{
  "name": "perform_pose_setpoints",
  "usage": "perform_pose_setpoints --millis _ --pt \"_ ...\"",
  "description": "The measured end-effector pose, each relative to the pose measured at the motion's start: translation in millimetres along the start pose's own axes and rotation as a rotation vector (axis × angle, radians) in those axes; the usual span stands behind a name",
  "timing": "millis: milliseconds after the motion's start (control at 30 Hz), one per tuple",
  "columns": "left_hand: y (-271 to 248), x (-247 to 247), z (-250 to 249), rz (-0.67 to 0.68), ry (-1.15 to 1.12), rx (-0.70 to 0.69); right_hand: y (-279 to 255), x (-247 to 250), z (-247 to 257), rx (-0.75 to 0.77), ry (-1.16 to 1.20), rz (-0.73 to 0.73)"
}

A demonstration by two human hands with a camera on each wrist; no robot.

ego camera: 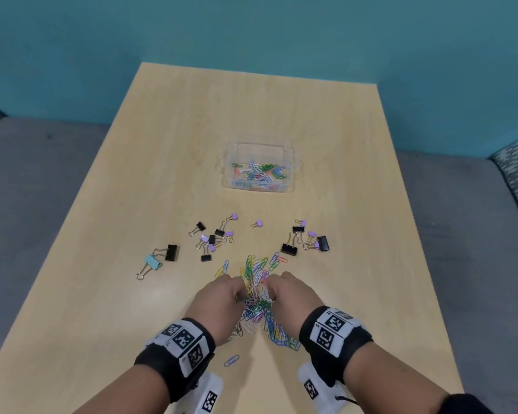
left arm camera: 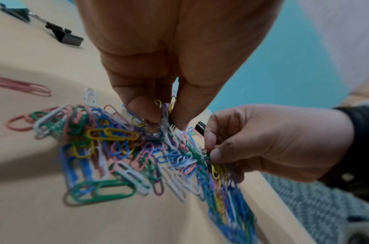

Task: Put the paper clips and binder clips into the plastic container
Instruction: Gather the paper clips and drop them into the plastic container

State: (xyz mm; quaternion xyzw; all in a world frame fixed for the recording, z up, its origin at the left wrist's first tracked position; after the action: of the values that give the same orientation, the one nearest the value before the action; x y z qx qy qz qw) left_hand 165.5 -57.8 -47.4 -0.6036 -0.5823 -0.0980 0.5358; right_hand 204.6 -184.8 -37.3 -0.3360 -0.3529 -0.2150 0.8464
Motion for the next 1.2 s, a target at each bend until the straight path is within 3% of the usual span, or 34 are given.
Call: perform_pose_setpoints --millis 333,500,700,900,1067,1200 --pt "17 26 8 0.264 -0.545 0.232 5 20 -31 -0.146 0.642 -0.077" --pt "22 42 -2 0.374 -0.827 0.240 10 37 -34 -0.121 0.885 -0.107" --pt "65 70 -26 0.473 -1.239 0.293 54 92 -30 -0.067 1.259 -0.264" --pt "135 125 -55 0.316 -1.313 0.263 112 156 -50 -0.118 1.272 -0.476" --pt "176 157 -83 0.102 -1.137 0.205 150 186 -67 -0.187 1.032 -0.624" --pt "191 163 -93 -0.022 -0.913 0.189 162 191 -69 -0.209 0.888 -0.586"
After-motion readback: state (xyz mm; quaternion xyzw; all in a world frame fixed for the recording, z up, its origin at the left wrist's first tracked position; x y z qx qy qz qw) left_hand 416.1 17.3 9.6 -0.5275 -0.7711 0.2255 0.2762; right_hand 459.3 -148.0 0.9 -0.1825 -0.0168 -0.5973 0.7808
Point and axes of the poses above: each hand's wrist, its own y-axis towards the middle knuckle, its own x-axis out of the back of the hand, z = x × y, the point moved 8 cm from there along y, towards the middle knuckle, and after that the axes turned 15 degrees about x, right-handed, at the moved point
